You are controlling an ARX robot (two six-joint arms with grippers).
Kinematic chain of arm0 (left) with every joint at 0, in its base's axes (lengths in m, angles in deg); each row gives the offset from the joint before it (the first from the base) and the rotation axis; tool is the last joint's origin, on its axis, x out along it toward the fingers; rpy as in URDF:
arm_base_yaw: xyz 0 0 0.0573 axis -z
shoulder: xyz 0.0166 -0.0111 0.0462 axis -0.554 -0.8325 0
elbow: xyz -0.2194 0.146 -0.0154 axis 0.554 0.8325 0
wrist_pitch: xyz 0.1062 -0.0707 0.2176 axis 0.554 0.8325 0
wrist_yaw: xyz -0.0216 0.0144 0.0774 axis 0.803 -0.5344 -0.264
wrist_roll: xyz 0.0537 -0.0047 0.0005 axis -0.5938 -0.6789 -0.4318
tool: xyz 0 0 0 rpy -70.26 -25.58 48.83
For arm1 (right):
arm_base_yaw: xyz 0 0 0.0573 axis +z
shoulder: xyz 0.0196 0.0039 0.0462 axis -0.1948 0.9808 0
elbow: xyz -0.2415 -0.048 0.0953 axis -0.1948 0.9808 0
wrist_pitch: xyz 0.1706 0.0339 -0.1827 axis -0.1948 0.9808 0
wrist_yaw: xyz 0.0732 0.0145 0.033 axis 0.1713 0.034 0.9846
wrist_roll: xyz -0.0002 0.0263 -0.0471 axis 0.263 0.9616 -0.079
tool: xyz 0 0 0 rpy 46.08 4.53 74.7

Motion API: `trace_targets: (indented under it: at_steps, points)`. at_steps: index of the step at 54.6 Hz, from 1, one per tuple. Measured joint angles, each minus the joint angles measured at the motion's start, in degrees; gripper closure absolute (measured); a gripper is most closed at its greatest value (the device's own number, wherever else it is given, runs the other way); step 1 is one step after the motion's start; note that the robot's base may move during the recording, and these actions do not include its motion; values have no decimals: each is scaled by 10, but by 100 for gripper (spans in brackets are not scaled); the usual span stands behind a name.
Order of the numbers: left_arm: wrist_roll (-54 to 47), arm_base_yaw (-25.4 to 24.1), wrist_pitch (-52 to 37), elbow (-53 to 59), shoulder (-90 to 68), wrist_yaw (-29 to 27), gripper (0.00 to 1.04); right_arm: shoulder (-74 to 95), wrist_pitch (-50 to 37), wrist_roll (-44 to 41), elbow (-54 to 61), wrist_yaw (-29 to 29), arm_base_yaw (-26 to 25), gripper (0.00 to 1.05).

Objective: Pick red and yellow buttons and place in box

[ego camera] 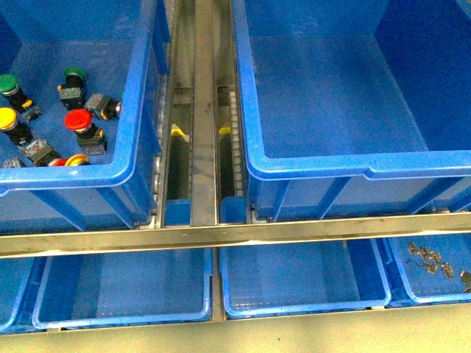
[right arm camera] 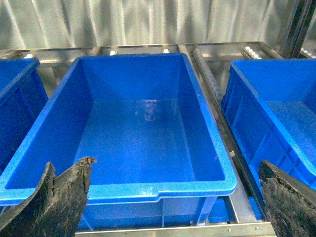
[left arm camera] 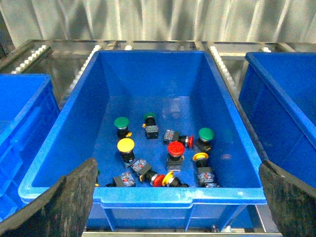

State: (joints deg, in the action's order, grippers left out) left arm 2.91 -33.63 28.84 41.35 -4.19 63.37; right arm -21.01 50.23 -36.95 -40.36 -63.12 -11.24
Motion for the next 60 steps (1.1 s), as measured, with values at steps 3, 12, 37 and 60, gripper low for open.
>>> trace_targets:
  at_steps: [3, 12, 37, 60]
  points:
    - [0, 0, 0, 0, 0, 0, 8, 0, 0, 0, 0, 0, 0, 6]
    - [0, 0, 0, 0, 0, 0, 8, 0, 0, 0, 0, 0, 0, 6]
    - [0, 0, 0, 0, 0, 0, 8, 0, 0, 0, 0, 0, 0, 6]
    - [23, -1, 153, -66, -94, -4, 8, 0, 0, 0, 0, -1, 0, 6]
